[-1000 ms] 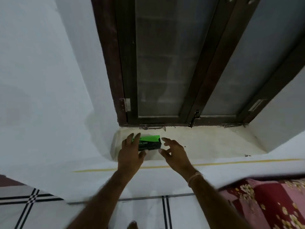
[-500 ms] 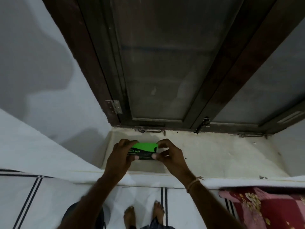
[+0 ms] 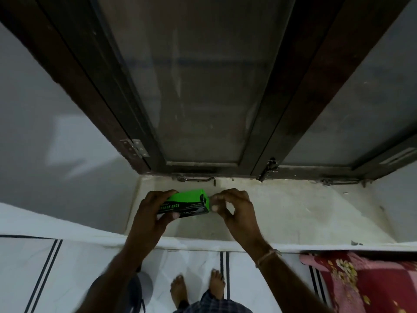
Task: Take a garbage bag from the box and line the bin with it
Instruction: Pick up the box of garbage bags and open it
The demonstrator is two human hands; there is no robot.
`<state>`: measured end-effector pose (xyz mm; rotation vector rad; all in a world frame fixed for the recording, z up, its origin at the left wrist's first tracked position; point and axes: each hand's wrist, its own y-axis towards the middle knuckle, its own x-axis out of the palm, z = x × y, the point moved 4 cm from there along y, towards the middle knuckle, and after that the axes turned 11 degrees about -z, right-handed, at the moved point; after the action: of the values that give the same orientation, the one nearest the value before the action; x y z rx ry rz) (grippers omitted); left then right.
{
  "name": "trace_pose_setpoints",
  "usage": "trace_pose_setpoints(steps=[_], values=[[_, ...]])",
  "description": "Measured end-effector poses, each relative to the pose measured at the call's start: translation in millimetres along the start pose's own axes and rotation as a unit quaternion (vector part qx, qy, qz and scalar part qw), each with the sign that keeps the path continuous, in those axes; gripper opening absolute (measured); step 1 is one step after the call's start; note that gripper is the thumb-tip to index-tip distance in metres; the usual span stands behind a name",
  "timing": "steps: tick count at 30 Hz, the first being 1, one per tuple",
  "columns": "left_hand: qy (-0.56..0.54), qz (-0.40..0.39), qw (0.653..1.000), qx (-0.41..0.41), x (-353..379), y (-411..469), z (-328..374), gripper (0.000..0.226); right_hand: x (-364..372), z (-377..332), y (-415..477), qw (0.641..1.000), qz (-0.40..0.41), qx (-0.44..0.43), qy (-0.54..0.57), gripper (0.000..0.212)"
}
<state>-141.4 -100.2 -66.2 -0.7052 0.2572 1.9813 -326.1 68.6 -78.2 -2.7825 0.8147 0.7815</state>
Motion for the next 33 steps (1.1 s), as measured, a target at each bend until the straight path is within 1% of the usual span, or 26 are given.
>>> trace_pose_setpoints(steps=[3,5,8,10,11,13,15,18,20,23,25,27,29,33], values=[[0.013,0.019,1.000,0.008,-4,1,5,0.055,3,-4,2,0.990,-0.049,0.009,0.133,0.033],[0.014,0.028,0.999,0.020,-6,0,11,0.052,4,-2,3,0.984,-0.055,0.003,0.168,0.030],[0.019,0.049,0.998,0.026,-10,0,15,0.050,-1,0,4,0.971,-0.027,-0.009,0.236,0.011],[0.022,0.055,0.998,0.016,-11,0,16,0.052,-3,-1,5,0.964,-0.014,-0.010,0.264,0.014],[0.022,0.054,0.998,0.009,-10,-1,17,0.051,-2,-2,6,0.962,-0.020,-0.009,0.272,0.012],[0.023,0.048,0.999,0.008,-9,-3,21,0.052,1,-4,8,0.956,-0.036,0.005,0.292,0.002],[0.023,0.045,0.999,0.015,-9,-3,26,0.054,4,-7,9,0.947,-0.047,0.009,0.317,0.011],[0.023,0.048,0.998,0.025,-12,0,34,0.053,5,-10,8,0.947,-0.050,-0.006,0.316,0.020],[0.021,0.034,0.998,0.043,-16,2,38,0.053,5,-11,9,0.947,-0.056,-0.020,0.317,0.028],[0.003,0.007,0.998,0.055,-21,2,41,0.049,6,-12,10,0.943,-0.085,-0.016,0.321,0.049],[0.001,-0.008,0.998,0.056,-23,1,42,0.048,5,-12,11,0.948,-0.110,-0.017,0.299,0.055],[0.008,-0.018,0.998,0.057,-23,0,42,0.048,3,-15,12,0.960,-0.127,-0.034,0.247,0.050],[0.014,-0.018,0.998,0.058,-25,0,42,0.047,1,-18,11,0.969,-0.126,-0.060,0.206,0.044],[0.042,-0.023,0.997,0.066,-30,1,42,0.050,3,-19,9,0.974,-0.123,-0.064,0.180,0.034]])
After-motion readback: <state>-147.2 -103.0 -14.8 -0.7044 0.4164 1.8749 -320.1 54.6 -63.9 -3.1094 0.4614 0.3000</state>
